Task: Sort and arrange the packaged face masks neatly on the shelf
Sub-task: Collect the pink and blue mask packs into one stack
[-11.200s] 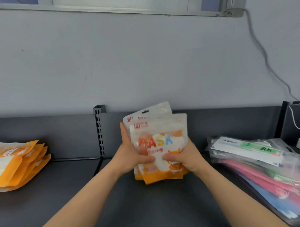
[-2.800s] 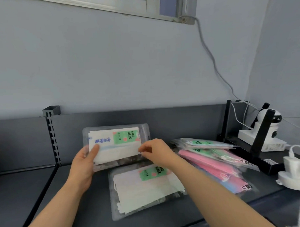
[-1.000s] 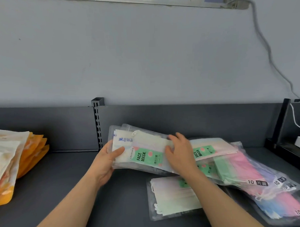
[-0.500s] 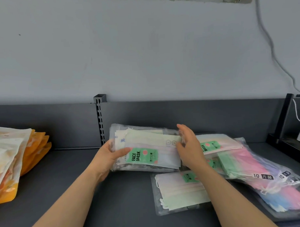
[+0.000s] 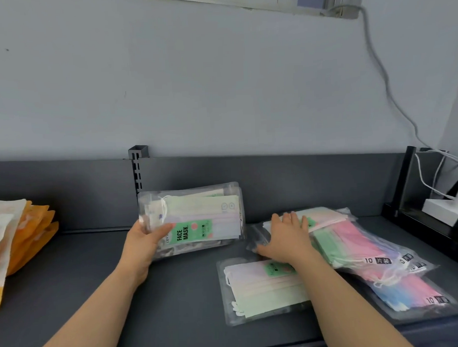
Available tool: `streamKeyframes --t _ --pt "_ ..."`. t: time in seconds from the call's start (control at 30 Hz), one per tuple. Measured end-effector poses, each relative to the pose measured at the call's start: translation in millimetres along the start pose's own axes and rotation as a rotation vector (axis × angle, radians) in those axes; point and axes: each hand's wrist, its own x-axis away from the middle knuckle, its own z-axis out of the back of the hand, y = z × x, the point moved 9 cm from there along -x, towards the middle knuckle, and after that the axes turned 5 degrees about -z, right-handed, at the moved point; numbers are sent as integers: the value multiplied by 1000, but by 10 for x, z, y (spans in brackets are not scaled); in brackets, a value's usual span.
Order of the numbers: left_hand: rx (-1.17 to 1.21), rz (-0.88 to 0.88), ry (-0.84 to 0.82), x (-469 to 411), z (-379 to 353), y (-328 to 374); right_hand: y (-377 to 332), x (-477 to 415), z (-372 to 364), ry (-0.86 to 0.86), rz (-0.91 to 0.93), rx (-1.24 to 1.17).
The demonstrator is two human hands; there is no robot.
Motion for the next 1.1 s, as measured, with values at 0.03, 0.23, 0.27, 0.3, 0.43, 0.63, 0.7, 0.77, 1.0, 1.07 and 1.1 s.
streamKeyframes --t 0.03,0.23,0.27,0.3,0.43,0.63,0.7,0.77,1.0,1.07,1.1 --pt "-6 -4 0 6 -2 0 7 -3 -3 -8 -12 13" --pt "-26 -25 -20 13 -36 -11 -85 42 109 95 13 7" --pt "-30 -32 -18 16 -35 0 -74 55 190 143 -15 -33" --pt "-38 -37 -20 16 -40 10 -54 66 290 214 -41 -75" --pt "-80 -27 -50 33 -92 2 -97 217 727 584 5 -358" --pt "25 59 -68 56 -221 -62 -819 339 479 301 340 -523" --pt "50 81 -95 69 -281 -83 -1036 373 346 198 422 -548" --pt "84 93 -126 80 -318 -95 -1204 407 264 131 489 -531" --pt "-66 33 -76 64 -193 -57 -1136 447 432 39 564 -580" --pt "-135 28 -69 44 -143 -21 -898 411 474 -31 502 -509" --pt "-162 26 -66 37 -122 -2 -782 407 428 -135 474 -437"
